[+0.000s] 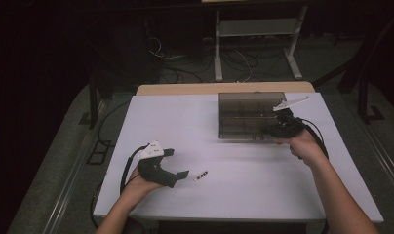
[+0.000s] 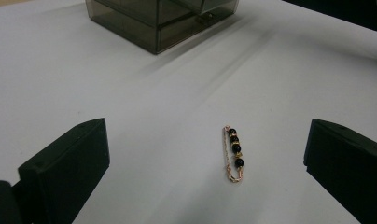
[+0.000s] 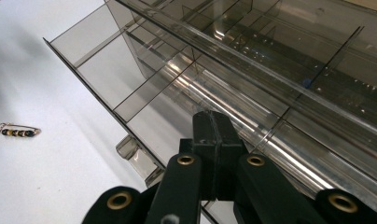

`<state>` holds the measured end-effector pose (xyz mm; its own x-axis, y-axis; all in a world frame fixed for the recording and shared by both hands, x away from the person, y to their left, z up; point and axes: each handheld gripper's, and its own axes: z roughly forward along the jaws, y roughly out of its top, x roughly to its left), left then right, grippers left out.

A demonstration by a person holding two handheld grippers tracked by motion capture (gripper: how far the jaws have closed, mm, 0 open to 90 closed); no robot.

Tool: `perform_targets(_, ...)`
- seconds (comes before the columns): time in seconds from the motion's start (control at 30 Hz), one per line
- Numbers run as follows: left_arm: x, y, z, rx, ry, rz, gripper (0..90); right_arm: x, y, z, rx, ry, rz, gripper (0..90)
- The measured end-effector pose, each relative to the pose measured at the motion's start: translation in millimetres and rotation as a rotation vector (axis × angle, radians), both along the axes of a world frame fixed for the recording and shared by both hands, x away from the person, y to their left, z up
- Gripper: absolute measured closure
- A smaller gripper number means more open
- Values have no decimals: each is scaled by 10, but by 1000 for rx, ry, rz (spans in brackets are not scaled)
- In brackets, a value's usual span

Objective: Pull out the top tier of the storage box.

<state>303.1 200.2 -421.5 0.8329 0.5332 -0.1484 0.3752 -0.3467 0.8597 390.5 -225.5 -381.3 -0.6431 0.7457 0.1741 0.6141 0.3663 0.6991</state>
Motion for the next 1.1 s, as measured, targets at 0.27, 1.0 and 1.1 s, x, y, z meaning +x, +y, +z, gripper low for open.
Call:
perform_targets(0.27,0,0,1,0,0,1,0,-27,5,-5,1,3,8,890)
perform_targets(1.0,-2,-2,5,-2,-1,-1,0,-84,-6,-20,6,6,20,890)
perform_targets(1.1,-1,0,8,-2,-3,0,0,-96,-7,-21,6,9,19,890)
